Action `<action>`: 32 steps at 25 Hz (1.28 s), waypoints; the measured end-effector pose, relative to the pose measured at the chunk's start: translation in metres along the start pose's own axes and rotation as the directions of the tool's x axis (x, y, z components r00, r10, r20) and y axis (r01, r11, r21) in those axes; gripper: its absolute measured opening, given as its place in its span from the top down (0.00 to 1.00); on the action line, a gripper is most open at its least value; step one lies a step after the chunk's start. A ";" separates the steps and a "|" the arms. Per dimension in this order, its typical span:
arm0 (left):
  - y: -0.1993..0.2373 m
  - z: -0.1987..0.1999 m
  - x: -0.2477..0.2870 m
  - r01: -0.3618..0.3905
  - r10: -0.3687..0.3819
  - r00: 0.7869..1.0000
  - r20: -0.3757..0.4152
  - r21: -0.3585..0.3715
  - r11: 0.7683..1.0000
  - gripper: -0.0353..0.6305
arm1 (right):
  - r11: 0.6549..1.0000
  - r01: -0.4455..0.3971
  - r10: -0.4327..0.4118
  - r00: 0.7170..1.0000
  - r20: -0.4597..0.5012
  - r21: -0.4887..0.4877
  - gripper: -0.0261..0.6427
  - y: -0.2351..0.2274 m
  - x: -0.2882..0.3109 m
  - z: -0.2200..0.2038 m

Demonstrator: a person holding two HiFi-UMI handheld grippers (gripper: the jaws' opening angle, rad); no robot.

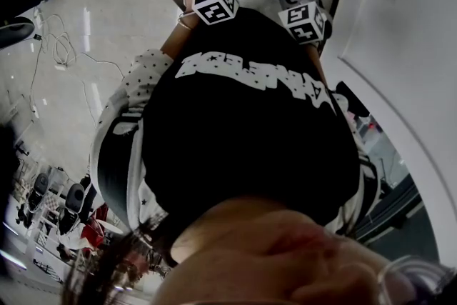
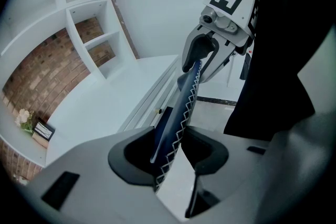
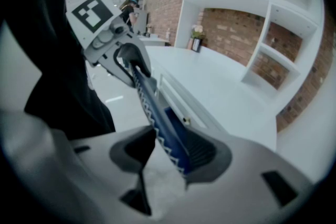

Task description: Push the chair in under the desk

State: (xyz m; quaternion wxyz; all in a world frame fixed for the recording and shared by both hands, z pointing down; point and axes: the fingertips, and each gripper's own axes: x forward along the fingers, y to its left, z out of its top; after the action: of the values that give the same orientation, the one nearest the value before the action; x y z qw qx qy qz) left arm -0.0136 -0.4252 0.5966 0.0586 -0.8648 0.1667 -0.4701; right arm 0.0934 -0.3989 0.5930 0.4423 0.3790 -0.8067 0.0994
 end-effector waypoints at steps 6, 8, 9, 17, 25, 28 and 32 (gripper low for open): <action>0.009 0.002 0.007 0.009 -0.009 1.000 -0.001 -0.003 1.000 0.67 | 1.000 0.000 0.000 1.000 -0.005 0.000 0.67 -0.009 0.006 0.001; 0.012 0.003 0.008 0.005 -0.005 1.000 -0.002 -0.005 1.000 0.66 | 1.000 -0.005 0.005 1.000 -0.005 0.008 0.67 -0.011 0.006 0.004; 0.013 0.003 0.009 0.004 -0.004 1.000 -0.003 -0.005 1.000 0.66 | 1.000 -0.007 0.007 1.000 -0.008 0.008 0.67 -0.012 0.006 0.005; 0.013 0.000 0.013 0.029 -0.029 0.999 -0.014 -0.009 1.000 0.66 | 1.000 -0.023 0.023 1.000 -0.020 -0.004 0.67 -0.012 0.012 0.001; 0.012 0.001 0.009 0.016 -0.016 1.000 -0.014 -0.014 1.000 0.65 | 1.000 -0.017 0.017 1.000 0.008 -0.007 0.67 -0.011 0.009 0.004; 0.008 0.000 0.008 0.006 -0.006 1.000 -0.002 -0.011 1.000 0.65 | 1.000 -0.025 0.025 1.000 0.012 -0.005 0.67 -0.006 0.008 0.002; 0.009 0.002 0.004 -0.012 0.013 1.000 0.025 -0.032 0.999 0.64 | 0.999 -0.029 0.029 0.999 0.036 -0.023 0.67 -0.005 0.006 0.004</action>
State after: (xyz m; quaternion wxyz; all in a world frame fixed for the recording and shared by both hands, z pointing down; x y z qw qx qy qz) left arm -0.0122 -0.4349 0.5964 0.0501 -0.8704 0.1789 -0.4559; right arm 0.0927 -0.4078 0.5947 0.4304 0.3640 -0.8211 0.0898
